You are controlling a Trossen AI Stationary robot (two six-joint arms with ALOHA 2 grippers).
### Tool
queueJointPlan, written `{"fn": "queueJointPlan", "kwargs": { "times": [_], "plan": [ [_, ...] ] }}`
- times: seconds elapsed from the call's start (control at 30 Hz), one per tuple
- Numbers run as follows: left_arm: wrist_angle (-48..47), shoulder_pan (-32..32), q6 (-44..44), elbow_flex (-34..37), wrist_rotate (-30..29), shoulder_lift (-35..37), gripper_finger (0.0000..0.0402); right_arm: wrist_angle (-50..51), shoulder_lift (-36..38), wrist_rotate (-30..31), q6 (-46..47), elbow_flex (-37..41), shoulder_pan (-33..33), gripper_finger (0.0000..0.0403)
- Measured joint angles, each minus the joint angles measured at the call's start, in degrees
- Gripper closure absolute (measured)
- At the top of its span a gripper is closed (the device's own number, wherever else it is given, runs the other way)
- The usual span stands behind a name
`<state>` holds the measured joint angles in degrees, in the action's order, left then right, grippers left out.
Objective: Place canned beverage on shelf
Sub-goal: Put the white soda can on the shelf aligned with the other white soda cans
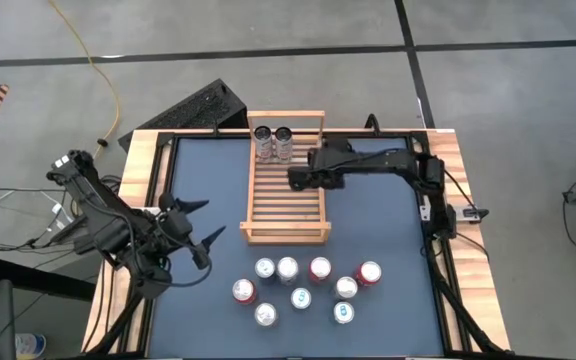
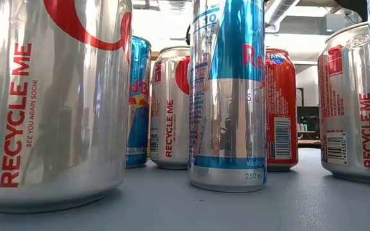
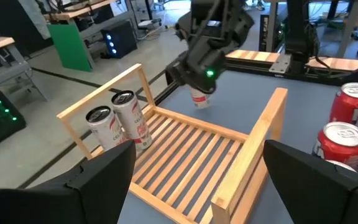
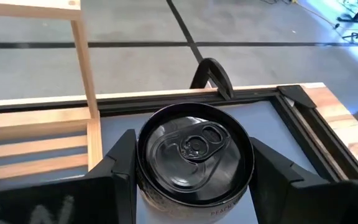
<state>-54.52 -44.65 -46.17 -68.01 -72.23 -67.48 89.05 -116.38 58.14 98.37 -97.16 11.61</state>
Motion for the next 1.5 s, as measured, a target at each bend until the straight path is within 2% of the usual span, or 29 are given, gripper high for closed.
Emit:
{"fn": "queueJointPlan", "kwargs": {
  "times": [0.37, 0.63, 0.93, 1.3, 1.5],
  "plan": [
    [-0.1, 1.3, 0.4, 0.0, 0.0, 0.0, 0.0060, -5.2, 0.0, 2.1, 3.4, 2.1, -0.4, 0.0213],
    [-0.1, 1.3, 0.9, 0.0, 0.5, 0.0, 0.0060, -5.3, 0.0, 2.4, 3.4, 2.1, -0.3, 0.0191],
    [-0.1, 1.3, 0.9, 0.0, 0.5, 0.0, 0.0060, -5.8, 0.0, 2.6, 2.1, 2.1, -0.2, 0.0165],
    [0.0, 1.3, 0.9, 0.0, 1.4, 0.0, 0.0060, -5.8, 0.0, 1.3, 1.7, 2.1, -0.4, 0.0163],
    [0.0, 1.3, 0.9, 0.0, 1.8, 0.0, 0.0060, -7.7, 0.0, 0.1, -1.9, 2.1, -0.5, 0.0163]
  ]
}}
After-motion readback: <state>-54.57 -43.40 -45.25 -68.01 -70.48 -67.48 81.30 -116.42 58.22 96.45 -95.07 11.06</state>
